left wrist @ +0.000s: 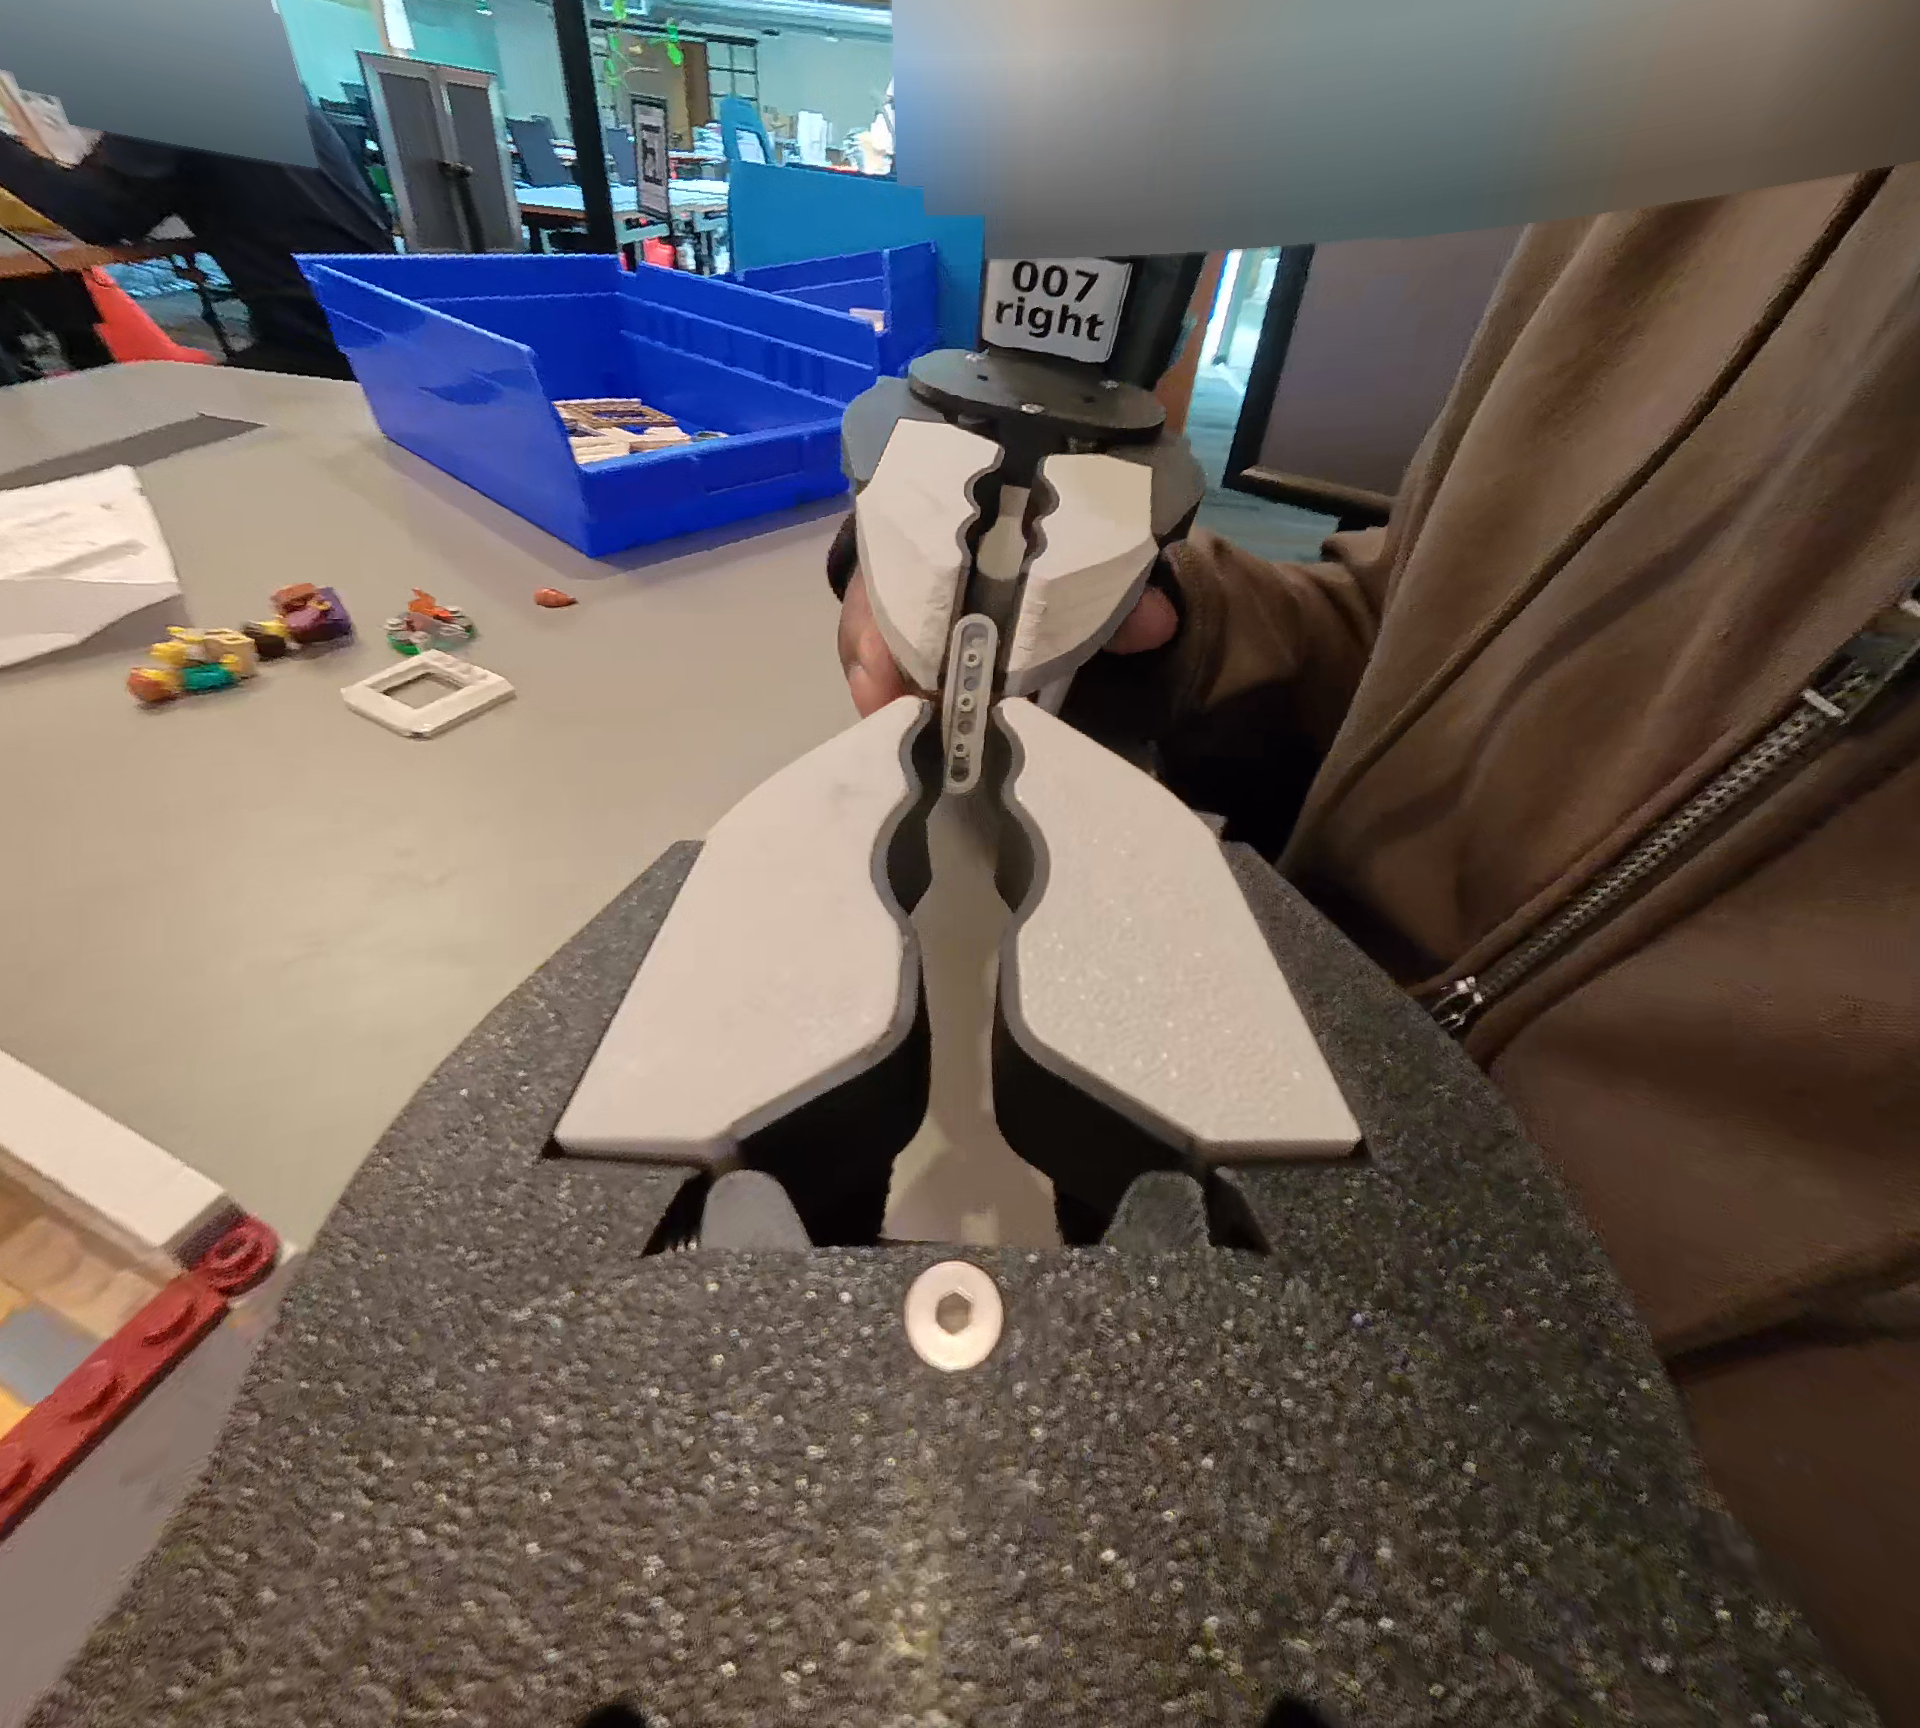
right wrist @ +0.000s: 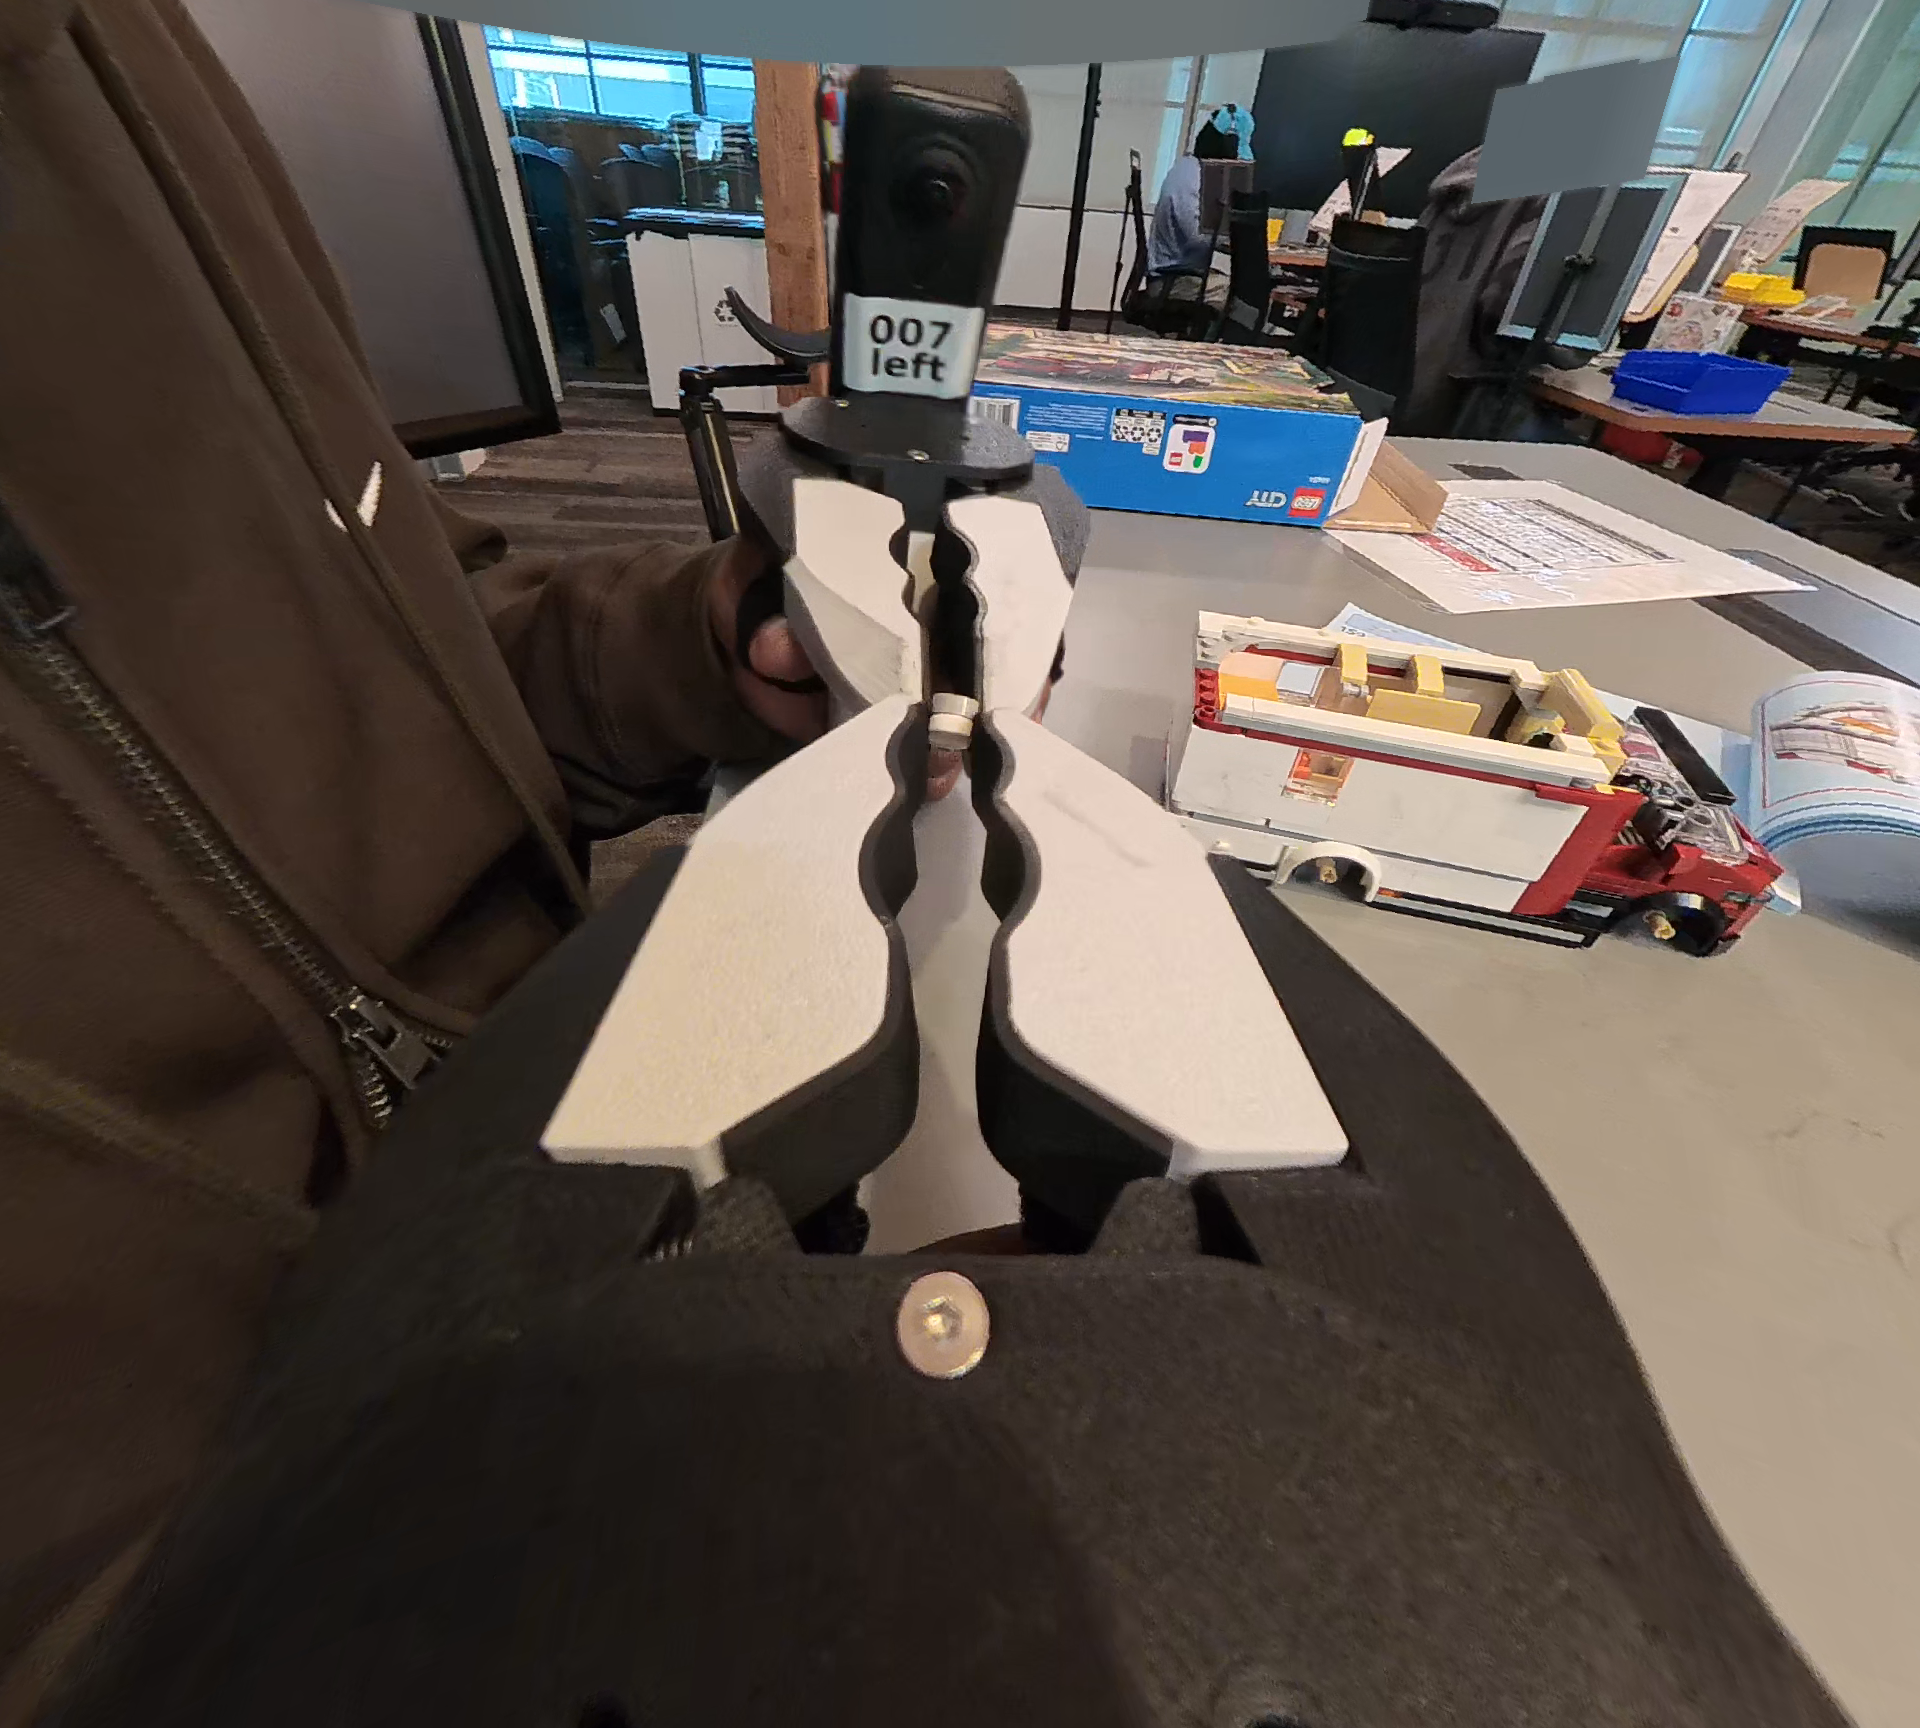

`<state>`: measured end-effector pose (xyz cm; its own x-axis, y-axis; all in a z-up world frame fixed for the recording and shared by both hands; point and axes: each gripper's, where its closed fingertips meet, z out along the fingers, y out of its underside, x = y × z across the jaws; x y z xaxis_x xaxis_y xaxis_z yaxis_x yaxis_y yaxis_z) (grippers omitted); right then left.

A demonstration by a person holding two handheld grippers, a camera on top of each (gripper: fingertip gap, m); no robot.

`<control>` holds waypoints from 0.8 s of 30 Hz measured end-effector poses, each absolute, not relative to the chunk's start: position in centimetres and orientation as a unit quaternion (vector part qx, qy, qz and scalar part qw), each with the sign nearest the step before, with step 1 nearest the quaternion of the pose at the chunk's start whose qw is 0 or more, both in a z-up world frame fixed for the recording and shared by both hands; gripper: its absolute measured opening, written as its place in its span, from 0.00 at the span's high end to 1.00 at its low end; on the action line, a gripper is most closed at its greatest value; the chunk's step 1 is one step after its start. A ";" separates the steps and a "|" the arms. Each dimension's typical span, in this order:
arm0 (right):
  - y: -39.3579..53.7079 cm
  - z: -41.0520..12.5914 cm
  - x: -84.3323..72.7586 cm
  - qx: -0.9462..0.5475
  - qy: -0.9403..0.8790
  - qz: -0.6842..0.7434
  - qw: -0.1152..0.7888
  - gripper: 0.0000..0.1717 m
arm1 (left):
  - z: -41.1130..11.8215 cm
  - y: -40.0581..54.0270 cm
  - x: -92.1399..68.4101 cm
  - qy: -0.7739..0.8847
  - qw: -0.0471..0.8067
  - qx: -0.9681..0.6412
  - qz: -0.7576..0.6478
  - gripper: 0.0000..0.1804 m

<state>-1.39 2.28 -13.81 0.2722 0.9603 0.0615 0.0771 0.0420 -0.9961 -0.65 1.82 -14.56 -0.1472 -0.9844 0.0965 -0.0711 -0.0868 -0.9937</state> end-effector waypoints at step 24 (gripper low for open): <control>1.8 -13.3 -0.2 -0.568 -0.440 0.457 0.524 0.96 | -13.6 1.9 0.1 0.469 0.394 -0.508 -0.605 0.91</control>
